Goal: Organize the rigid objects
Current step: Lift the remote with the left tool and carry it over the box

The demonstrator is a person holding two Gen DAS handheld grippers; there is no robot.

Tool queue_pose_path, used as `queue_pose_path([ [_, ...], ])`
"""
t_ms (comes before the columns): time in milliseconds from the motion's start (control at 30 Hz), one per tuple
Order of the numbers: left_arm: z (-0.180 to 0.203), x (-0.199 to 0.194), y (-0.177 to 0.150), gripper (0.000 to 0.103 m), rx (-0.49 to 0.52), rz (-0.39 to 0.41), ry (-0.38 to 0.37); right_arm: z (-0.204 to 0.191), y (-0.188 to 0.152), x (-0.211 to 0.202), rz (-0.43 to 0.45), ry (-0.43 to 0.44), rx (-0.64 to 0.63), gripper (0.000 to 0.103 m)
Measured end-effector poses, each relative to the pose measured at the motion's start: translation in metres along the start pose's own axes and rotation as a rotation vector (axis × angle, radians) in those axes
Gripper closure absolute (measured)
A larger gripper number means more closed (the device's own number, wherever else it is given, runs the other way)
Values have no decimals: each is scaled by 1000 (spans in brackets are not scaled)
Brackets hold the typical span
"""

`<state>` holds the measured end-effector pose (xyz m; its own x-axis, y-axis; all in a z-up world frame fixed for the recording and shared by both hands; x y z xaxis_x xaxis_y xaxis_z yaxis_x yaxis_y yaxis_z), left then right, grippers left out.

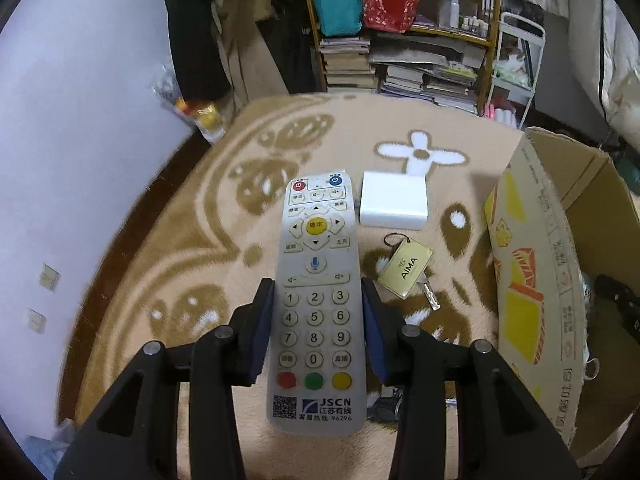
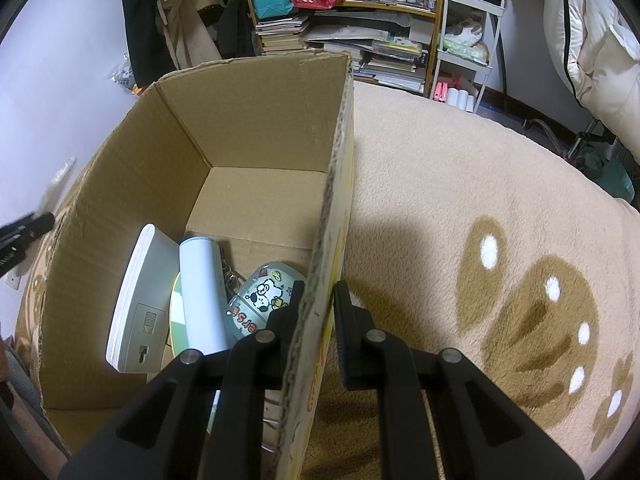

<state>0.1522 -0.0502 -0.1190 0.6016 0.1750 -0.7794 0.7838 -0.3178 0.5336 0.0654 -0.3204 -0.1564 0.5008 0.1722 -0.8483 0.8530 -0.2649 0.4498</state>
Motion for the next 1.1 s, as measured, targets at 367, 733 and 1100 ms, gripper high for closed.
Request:
queue_pose_path([
  [367,13,-70,11,63,-12,105,-23,-1,1,0,0,0,1,89],
  [733,70,-131,16,63,68,226,-125,-1,1,0,0,-1,0,89],
  [1100,127,-136,-6,63,189,235,-191,0,1,-1,-1,-7,1,89],
])
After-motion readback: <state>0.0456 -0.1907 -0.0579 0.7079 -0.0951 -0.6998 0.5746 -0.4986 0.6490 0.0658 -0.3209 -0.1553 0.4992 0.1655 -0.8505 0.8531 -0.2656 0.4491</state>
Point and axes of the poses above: each gripper's, at about its wrist camera, not at the fingertips, and x roughly the way its jaws point, z to its right, y to its top, the point moved 6 cm from there along x, roughly the way its jaws point, and after that the axes turned 11 degrees about y, right-handed, at the moved point
